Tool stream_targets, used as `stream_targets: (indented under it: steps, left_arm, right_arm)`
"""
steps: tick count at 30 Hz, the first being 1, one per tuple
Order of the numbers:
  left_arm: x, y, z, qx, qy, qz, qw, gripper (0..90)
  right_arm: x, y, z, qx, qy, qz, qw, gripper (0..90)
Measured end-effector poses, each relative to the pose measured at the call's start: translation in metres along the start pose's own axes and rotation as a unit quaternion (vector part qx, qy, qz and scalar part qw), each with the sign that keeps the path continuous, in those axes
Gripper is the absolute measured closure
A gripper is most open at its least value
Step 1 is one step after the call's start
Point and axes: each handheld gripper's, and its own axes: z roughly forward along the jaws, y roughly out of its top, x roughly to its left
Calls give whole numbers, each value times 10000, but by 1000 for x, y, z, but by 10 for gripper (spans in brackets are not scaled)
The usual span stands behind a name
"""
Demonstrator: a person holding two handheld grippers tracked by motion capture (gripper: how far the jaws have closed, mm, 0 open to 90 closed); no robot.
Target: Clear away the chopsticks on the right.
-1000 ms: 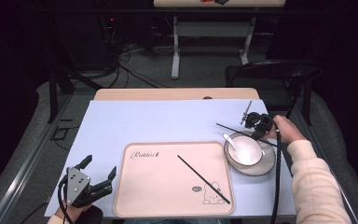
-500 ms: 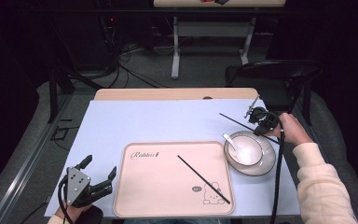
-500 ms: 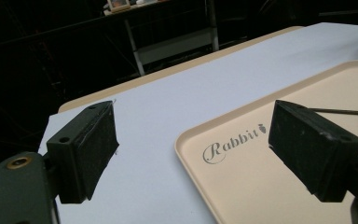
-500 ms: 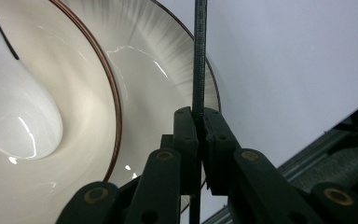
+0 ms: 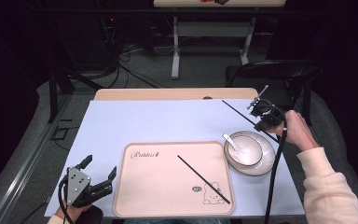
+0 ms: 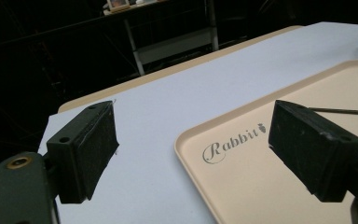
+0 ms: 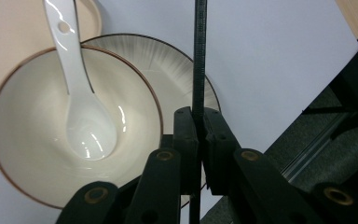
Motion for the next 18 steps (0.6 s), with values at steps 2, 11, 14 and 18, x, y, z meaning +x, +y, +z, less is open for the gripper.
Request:
stream_targets:
  steps: [2, 11, 14, 18]
  left_arm:
    - [0, 0, 0, 0, 0, 2, 10000, 152]
    - [0, 0, 0, 6, -5, 7, 10000, 152]
    - [0, 0, 0, 8, -11, 11, 10000, 152]
    - [0, 0, 0, -11, -2, -5, 10000, 153]
  right_arm:
    - [7, 1, -7, -62, 5, 172, 9998, 851]
    - [44, 10, -28, -226, 14, 217, 9995, 851]
    - [55, 12, -29, -229, 45, 167, 9996, 851]
    - [68, 16, -28, -257, 140, 187, 9994, 851]
